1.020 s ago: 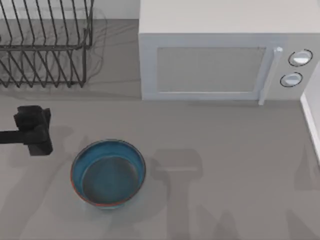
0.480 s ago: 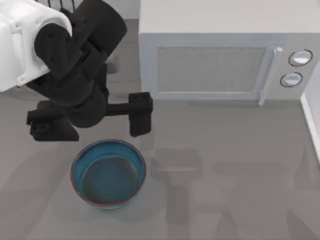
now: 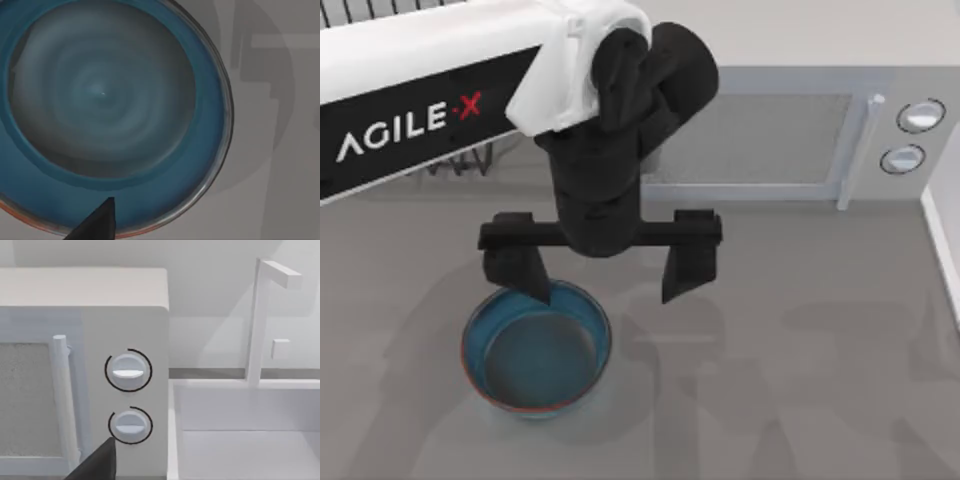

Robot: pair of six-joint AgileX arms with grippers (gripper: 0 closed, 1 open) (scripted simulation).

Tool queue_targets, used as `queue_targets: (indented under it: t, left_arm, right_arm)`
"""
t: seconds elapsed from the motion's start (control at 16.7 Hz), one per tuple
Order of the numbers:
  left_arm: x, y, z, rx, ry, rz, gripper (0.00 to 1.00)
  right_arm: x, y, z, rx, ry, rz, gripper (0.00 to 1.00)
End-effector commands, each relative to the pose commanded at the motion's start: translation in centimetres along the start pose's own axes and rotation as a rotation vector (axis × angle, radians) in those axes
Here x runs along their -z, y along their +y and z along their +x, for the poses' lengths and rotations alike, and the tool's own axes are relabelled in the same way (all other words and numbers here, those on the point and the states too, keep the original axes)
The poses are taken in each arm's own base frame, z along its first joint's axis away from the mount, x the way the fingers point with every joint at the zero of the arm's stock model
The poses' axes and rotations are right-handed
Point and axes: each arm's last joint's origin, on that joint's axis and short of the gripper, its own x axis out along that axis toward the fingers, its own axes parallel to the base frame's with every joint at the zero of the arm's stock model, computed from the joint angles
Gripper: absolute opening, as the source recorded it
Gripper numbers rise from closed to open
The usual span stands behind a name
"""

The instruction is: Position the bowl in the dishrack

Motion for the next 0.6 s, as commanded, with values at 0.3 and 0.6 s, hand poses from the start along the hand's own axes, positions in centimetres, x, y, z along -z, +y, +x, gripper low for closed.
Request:
queue_targets:
  t: [0.3, 0.6]
  left_arm:
    - [-0.1, 0.1, 0.0, 0.001, -0.001, -0.004, 1.0]
    - [-0.3, -0.2, 3.3, -0.002, 0.002, 0.001, 1.0]
  right_arm:
    - [0.0, 0.0, 0.0, 0.0, 0.0, 0.0, 1.0]
    - [0.0, 0.0, 0.0, 0.0, 0.0, 0.0, 1.0]
